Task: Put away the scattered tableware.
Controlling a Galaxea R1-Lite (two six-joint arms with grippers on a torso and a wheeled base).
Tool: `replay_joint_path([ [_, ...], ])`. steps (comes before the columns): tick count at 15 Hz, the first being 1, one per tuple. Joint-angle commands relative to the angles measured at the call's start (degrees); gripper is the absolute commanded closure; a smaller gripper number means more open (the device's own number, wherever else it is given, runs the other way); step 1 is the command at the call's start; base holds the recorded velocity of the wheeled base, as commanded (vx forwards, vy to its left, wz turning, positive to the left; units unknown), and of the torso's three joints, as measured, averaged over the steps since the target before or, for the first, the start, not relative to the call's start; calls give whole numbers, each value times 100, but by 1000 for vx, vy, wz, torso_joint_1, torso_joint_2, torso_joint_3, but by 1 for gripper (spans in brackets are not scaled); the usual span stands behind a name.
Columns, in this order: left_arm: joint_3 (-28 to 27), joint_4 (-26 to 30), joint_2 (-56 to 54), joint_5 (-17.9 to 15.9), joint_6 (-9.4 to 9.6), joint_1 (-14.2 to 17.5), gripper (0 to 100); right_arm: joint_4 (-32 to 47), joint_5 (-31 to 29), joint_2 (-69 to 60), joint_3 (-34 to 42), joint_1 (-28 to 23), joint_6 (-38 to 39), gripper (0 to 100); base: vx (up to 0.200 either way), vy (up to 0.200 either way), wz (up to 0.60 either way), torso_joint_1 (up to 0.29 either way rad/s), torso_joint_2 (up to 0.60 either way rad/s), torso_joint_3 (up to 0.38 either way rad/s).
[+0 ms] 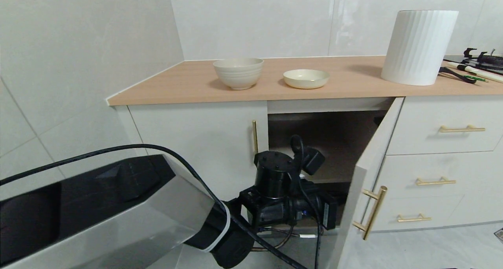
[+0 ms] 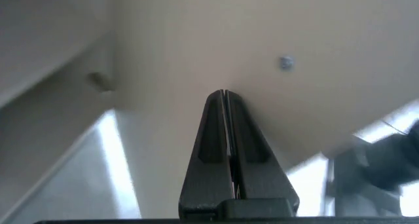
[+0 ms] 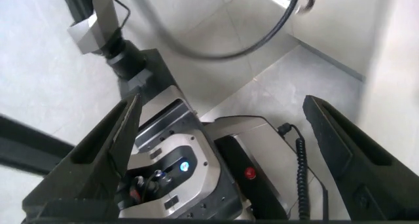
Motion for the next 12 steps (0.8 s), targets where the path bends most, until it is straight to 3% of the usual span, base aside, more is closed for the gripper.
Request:
replay_joint_path([
  [1, -67, -6, -73, -14, -8, -285, 100, 147, 49, -243, 0, 0, 1, 0, 0, 0, 0, 0, 0, 0],
  [5, -260, 64, -56, -23, -25, -496, 100, 226, 251, -480, 0, 9, 1, 0, 0, 0, 0, 0, 0, 0],
  [7, -779, 460, -64, -172, -236, -856, 100, 218, 313, -480, -18, 35, -8, 0, 0, 0, 0, 0, 0, 0],
  [9, -1095, 846, -91, -172, -315, -1216, 100, 218, 410, -559, -18, 79, -8, 0, 0, 0, 0, 0, 0, 0],
  [10, -1043, 785, -135, -102, -324, -1208, 100, 218, 410, -577, -18, 79, -8, 0, 0, 0, 0, 0, 0, 0],
  [12, -673, 627, -530, 74, -588, -575, 100, 218, 410, -542, -18, 79, -8, 0, 0, 0, 0, 0, 0, 0],
])
